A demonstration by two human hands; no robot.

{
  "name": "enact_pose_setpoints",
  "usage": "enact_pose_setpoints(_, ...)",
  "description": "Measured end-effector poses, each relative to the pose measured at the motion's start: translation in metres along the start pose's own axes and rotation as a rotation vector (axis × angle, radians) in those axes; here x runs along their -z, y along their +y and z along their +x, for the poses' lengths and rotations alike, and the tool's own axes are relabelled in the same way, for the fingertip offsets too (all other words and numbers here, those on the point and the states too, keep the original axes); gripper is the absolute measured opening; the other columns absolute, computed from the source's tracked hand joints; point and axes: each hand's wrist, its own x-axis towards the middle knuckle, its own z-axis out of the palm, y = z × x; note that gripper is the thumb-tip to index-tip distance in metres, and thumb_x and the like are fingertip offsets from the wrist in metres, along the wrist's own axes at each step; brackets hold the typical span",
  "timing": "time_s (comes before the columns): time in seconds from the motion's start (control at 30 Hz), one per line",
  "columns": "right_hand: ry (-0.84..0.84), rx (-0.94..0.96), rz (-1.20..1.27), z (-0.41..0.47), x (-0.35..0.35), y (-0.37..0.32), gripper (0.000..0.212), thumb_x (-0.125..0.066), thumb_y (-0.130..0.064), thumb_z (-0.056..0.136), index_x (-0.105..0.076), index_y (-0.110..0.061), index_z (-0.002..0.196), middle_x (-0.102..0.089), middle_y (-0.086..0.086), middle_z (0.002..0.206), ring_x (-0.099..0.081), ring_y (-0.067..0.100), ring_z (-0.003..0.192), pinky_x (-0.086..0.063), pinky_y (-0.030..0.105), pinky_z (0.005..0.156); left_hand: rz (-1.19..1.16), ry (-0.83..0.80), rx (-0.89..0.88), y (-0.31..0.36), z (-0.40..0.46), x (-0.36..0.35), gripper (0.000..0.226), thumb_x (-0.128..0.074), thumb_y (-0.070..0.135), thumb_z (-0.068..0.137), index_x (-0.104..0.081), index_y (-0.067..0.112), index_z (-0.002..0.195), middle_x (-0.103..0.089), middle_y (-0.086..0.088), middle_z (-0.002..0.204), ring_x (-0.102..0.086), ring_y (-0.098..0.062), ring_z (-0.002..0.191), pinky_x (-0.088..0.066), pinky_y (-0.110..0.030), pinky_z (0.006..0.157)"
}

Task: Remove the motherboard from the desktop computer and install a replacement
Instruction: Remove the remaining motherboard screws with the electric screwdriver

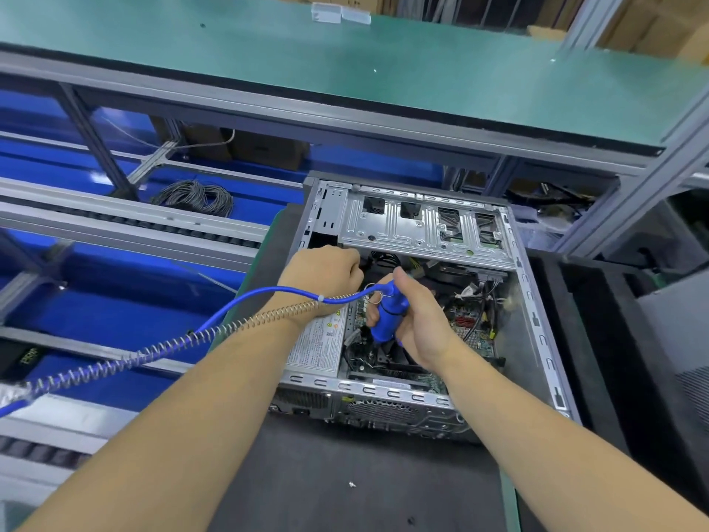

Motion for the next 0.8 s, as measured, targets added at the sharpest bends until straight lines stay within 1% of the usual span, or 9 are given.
enact_pose_setpoints(0.07,-0.015,-0.005,-0.019,0.001,0.000,0.003,0.035,-0.049,-0.047,0.090,-0.064,-0.022,0.072,-0.056,0.009,0.062,-0.050,0.025,0.061,-0.047,0.034,0.066,-0.005,0.008,-0.002,0.000,0.000,-0.002,0.025,-0.041,0.031,0.096,-0.053,0.020,0.077,-0.052,0.004,0.062,-0.054,-0.019,0.058,-0.040,-0.031,0.052)
enact_pose_setpoints(0.13,-0.039,0.006,-0.065,0.002,0.002,0.006,0.036,-0.051,-0.045,0.090,-0.060,-0.014,0.075,-0.055,0.011,0.064,-0.049,0.025,0.062,-0.044,0.036,0.069,-0.001,0.024,-0.015,0.000,0.000,-0.004,0.024,-0.042,0.030,0.094,-0.053,0.020,0.076,-0.051,0.004,0.060,-0.053,-0.019,0.056,-0.034,-0.030,0.050)
enact_pose_setpoints(0.23,-0.134,0.043,-0.253,-0.001,0.005,0.006,0.046,-0.050,-0.046,0.085,-0.051,0.000,0.078,-0.053,0.016,0.067,-0.051,0.022,0.064,-0.044,0.024,0.066,-0.005,0.006,-0.017,-0.004,0.002,-0.006,0.023,-0.041,0.031,0.094,-0.051,0.021,0.076,-0.050,0.004,0.061,-0.047,-0.019,0.056,-0.026,-0.031,0.050)
enact_pose_setpoints(0.3,-0.211,0.062,-0.355,-0.002,0.004,0.006,0.055,-0.047,-0.046,0.084,-0.049,0.009,0.080,-0.049,0.027,0.072,-0.053,0.019,0.065,-0.045,0.021,0.065,-0.010,-0.019,-0.018,-0.006,0.002,-0.007,0.022,-0.040,0.033,0.094,-0.051,0.023,0.077,-0.049,0.006,0.062,-0.045,-0.016,0.055,-0.026,-0.031,0.050)
enact_pose_setpoints(0.4,-0.304,0.048,-0.430,-0.001,-0.004,0.004,0.064,-0.047,-0.049,0.082,-0.050,0.015,0.083,-0.048,0.023,0.072,-0.051,0.015,0.063,-0.043,0.022,0.062,-0.018,-0.030,-0.023,-0.007,0.002,-0.008,0.022,-0.039,0.033,0.095,-0.051,0.024,0.079,-0.049,0.007,0.062,-0.044,-0.012,0.053,-0.027,-0.030,0.049)
enact_pose_setpoints(0.57,-0.251,0.065,-0.418,0.003,-0.004,0.002,0.056,-0.045,-0.045,0.078,-0.051,0.011,0.077,-0.051,0.038,0.072,-0.051,0.025,0.063,-0.041,0.038,0.065,-0.040,-0.024,-0.026,-0.009,0.002,-0.007,0.023,-0.039,0.033,0.095,-0.050,0.023,0.078,-0.049,0.007,0.062,-0.043,-0.010,0.054,-0.026,-0.030,0.049)
enact_pose_setpoints(0.63,-0.237,0.075,-0.418,0.005,-0.004,0.003,0.054,-0.044,-0.044,0.077,-0.051,0.010,0.074,-0.051,0.036,0.069,-0.052,0.026,0.061,-0.042,0.040,0.064,-0.041,-0.030,-0.028,-0.007,0.002,-0.006,0.024,-0.040,0.034,0.095,-0.051,0.023,0.078,-0.051,0.006,0.063,-0.045,-0.012,0.055,-0.028,-0.030,0.049)
enact_pose_setpoints(0.73,-0.224,0.081,-0.403,0.007,-0.006,0.006,0.048,-0.046,-0.041,0.077,-0.050,0.006,0.071,-0.050,0.023,0.067,-0.052,0.022,0.056,-0.045,0.031,0.060,-0.020,-0.066,-0.027,-0.004,0.002,-0.005,0.024,-0.039,0.034,0.096,-0.054,0.023,0.082,-0.053,0.005,0.066,-0.051,-0.018,0.059,-0.031,-0.031,0.051)
enact_pose_setpoints(0.8,-0.206,0.066,-0.386,0.009,-0.004,0.005,0.039,-0.046,-0.043,0.079,-0.055,-0.007,0.069,-0.054,0.016,0.066,-0.052,0.022,0.058,-0.045,0.030,0.062,-0.043,-0.159,-0.041,-0.002,0.006,-0.002,0.022,-0.040,0.032,0.096,-0.058,0.024,0.087,-0.056,0.005,0.070,-0.054,-0.019,0.064,-0.033,-0.031,0.052)
